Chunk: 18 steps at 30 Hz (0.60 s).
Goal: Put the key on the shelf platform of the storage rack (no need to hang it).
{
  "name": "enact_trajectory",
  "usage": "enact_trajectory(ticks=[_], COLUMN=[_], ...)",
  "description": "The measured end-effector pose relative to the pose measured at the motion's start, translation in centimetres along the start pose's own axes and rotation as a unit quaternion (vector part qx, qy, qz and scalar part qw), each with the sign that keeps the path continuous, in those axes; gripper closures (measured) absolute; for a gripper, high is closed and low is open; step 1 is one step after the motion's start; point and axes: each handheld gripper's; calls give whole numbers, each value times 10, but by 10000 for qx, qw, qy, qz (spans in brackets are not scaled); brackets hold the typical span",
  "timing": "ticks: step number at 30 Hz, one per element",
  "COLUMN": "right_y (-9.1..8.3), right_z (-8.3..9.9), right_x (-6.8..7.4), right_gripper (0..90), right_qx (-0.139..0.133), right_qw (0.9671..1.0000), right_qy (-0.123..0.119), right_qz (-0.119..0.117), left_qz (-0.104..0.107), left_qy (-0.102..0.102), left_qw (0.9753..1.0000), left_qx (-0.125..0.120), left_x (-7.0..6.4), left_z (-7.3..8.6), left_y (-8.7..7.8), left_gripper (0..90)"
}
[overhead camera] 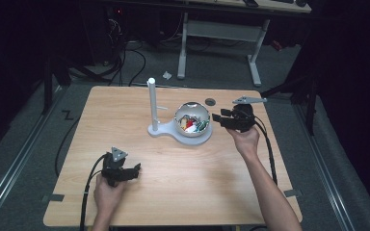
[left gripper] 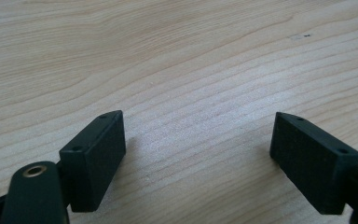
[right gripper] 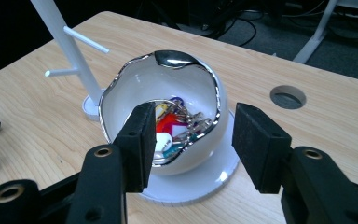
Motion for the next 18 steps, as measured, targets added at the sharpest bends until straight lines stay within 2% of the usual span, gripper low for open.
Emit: enact_trajectory(ticks=[8, 15, 18], right_y=[-20, -36, -45], right_z=[8, 21, 24], right_x=[-4, -8, -6], right_gripper=[498, 498, 500], right_qx=[-113, -165, -245], right_qw=[9999, 9996, 9994], right_qy=[-1, 109, 48], right_qz=[102, 185, 222], left_qz=[-5, 0, 0], left_qy=[-3, -5, -5], left_qw=[10000, 10000, 10000], left_qx=[1, 0, 1], left_x=[0, 0, 0], left_z=[0, 0, 0], left_y=[0, 0, 0], left_gripper=[186, 186, 186])
Point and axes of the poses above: each handheld gripper's, and its own axes: y roughly forward along the jaws, z roughly out of its underside, x roughly to its left, and after that the axes turned 12 degrees about x, right-handed
